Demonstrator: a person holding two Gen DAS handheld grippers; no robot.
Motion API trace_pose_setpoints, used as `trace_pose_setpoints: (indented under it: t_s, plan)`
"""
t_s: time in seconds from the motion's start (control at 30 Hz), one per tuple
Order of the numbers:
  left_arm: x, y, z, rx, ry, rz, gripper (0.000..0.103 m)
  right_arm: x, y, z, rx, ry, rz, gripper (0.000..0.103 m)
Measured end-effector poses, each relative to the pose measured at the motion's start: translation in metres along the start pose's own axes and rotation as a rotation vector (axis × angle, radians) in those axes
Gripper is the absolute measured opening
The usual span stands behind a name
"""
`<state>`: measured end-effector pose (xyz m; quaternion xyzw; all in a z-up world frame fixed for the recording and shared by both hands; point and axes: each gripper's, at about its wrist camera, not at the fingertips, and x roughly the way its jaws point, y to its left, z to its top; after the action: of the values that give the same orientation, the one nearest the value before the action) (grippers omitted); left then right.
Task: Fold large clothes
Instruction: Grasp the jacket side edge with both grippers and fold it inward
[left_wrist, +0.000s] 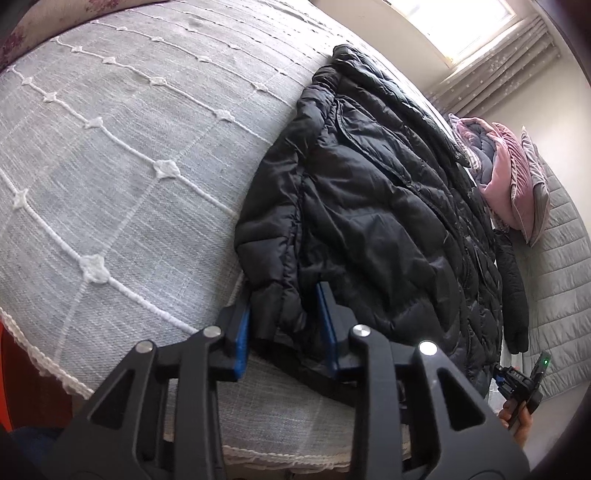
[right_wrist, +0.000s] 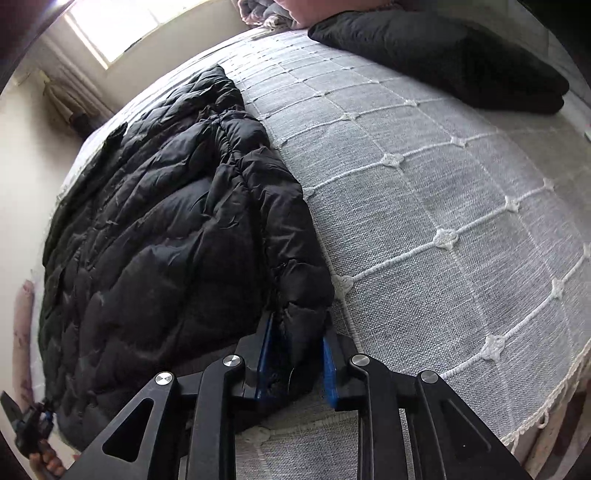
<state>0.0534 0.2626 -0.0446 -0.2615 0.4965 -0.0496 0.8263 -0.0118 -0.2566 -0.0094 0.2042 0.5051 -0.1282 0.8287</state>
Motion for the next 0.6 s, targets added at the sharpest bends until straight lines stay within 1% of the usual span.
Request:
trace_pose_setpoints:
  t_s: [0.13,0.27,0.37,0.43,0.5,0.6]
  plan:
    - [0.001,0.0,0.0,-0.005,0.001,-0.001,0.033,0.0,0.002,0.0,-0.013,-0.005,-0.019,0.025]
    - [0.002,-0.008,-0.001,0.037,-0.006,0.021,0.039,0.001,0.004,-0.001,-0.022,-0.01,-0.036,0.025]
    - [0.003,-0.011,-0.001,0.051,-0.014,0.038,0.039,0.001,0.007,-0.001,-0.03,-0.014,-0.047,0.026]
    - [0.003,-0.011,-0.001,0.053,-0.017,0.035,0.036,0.001,0.007,-0.001,-0.035,-0.018,-0.051,0.026]
    - [0.003,-0.01,-0.001,0.044,-0.013,0.018,0.027,0.001,0.008,-0.002,-0.04,-0.023,-0.054,0.026]
    - [0.002,-0.008,0.0,0.036,-0.013,0.008,0.021,0.001,0.009,-0.002,-0.045,-0.028,-0.054,0.026]
